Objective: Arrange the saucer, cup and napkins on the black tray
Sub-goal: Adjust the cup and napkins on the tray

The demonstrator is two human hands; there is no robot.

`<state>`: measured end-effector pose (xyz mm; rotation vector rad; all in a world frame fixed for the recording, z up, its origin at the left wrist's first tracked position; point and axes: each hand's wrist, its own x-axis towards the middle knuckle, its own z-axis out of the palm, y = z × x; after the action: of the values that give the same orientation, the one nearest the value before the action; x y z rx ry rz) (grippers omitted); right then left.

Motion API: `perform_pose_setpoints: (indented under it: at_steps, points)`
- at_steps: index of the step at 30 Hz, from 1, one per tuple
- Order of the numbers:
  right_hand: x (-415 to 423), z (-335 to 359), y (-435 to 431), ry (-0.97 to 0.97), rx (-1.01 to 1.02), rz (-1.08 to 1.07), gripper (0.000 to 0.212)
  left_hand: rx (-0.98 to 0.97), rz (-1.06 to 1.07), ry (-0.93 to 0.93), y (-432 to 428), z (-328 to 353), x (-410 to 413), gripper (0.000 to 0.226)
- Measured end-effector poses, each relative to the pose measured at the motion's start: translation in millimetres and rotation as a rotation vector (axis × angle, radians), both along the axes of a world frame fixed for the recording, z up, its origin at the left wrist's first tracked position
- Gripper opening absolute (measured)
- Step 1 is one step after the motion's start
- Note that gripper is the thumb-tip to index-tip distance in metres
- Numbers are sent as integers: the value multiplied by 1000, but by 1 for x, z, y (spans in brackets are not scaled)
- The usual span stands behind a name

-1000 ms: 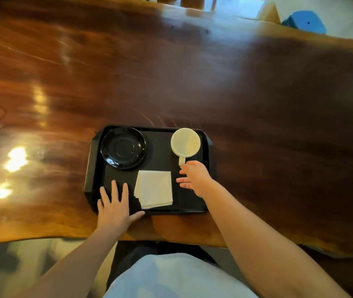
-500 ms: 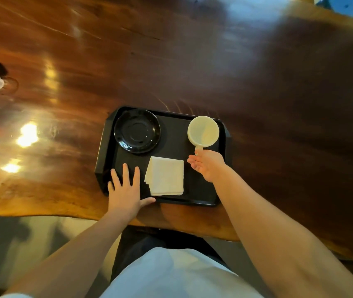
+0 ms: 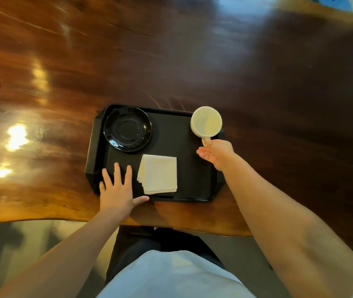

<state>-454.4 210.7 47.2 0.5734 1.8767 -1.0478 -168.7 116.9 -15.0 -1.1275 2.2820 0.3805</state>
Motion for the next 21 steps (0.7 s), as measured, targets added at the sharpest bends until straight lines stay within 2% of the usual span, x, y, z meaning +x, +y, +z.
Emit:
perform_pose_setpoints:
  at_steps: [7,9,11,13,15,17,21]
  points:
    - [17,6,7,116,28,-27,60,57,16,22,-3,17,-7,118]
    - [27,8,9,215,44,-12,48,59,20,131,-16,25,-2,106]
    - [40,9,8,296,56,48,29,-21,48,308,-34,30,13,95]
    - [56,8,2,283,38,166,17,-112,147,416,-51,30,34,100]
    - [73,4,-11,209,-17,324,15,-95,255,388,-65,27,55,116]
    - [88,3,-28,127,-49,464,18,-12,313,278,-77,21,73,132]
    - [107,2,-63,29,-63,611,21,50,241,96,-87,4,101,146]
